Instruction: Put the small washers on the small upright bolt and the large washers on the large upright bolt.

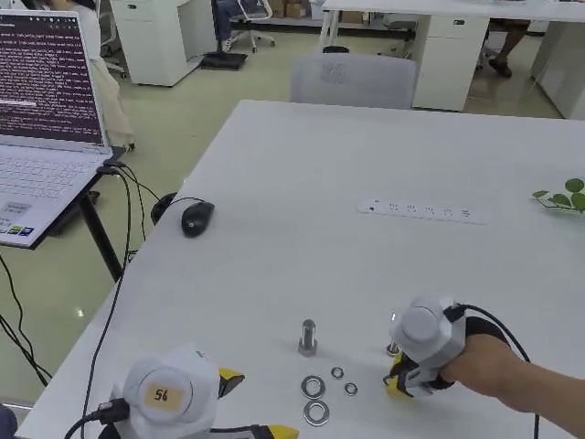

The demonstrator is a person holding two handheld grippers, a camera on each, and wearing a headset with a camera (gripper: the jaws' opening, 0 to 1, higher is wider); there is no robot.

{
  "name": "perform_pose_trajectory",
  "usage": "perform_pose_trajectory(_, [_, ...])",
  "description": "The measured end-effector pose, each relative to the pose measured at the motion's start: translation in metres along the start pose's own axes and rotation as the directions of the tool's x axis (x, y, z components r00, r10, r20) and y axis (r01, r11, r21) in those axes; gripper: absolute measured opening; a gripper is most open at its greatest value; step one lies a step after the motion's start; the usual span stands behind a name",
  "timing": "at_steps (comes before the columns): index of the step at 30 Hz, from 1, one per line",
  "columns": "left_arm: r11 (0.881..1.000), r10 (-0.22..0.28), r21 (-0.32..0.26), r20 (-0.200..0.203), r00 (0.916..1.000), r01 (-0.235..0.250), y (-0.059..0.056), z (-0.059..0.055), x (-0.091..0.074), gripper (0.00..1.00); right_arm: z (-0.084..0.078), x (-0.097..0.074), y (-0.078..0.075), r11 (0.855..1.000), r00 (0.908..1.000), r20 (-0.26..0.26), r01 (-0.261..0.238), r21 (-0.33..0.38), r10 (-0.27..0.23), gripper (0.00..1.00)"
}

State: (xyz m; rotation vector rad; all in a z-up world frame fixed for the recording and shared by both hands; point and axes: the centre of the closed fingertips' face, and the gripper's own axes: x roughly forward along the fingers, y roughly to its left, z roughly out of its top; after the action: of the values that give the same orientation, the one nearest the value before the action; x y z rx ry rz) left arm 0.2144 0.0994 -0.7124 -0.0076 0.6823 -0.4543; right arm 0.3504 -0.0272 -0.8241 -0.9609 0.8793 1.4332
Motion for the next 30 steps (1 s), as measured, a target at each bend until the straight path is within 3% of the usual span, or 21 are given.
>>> perform_pose_trajectory(8, [1.0,0.006,-0.005,-0.002,1.0,-0.006,-0.001,-0.003,-0.001,0.59,-0.001,0.0,0.001,1.0,0.9994,0.024,0.026,0.011,-0.026,0.14])
perform_pose_trajectory(19, [1.0,0.02,-0.017,0.004,0.9998,-0.019,0.004,-0.005,-0.005,0.59,-0.005,-0.002,0.003,0.993,0.9971,0.063,0.034,0.116,-0.042,0.13])
perform_pose_trajectory(24, [1.0,0.022,-0.017,0.004,0.9998,-0.022,0.005,-0.005,-0.006,0.59,-0.008,-0.012,0.003,0.985,0.9941,0.093,0.04,0.17,-0.057,0.13])
perform_pose_trajectory(30, [1.0,0.018,-0.018,0.005,0.9998,-0.018,0.004,-0.005,-0.004,0.59,-0.009,-0.031,-0.01,0.977,0.9884,0.117,0.072,0.203,-0.097,0.13])
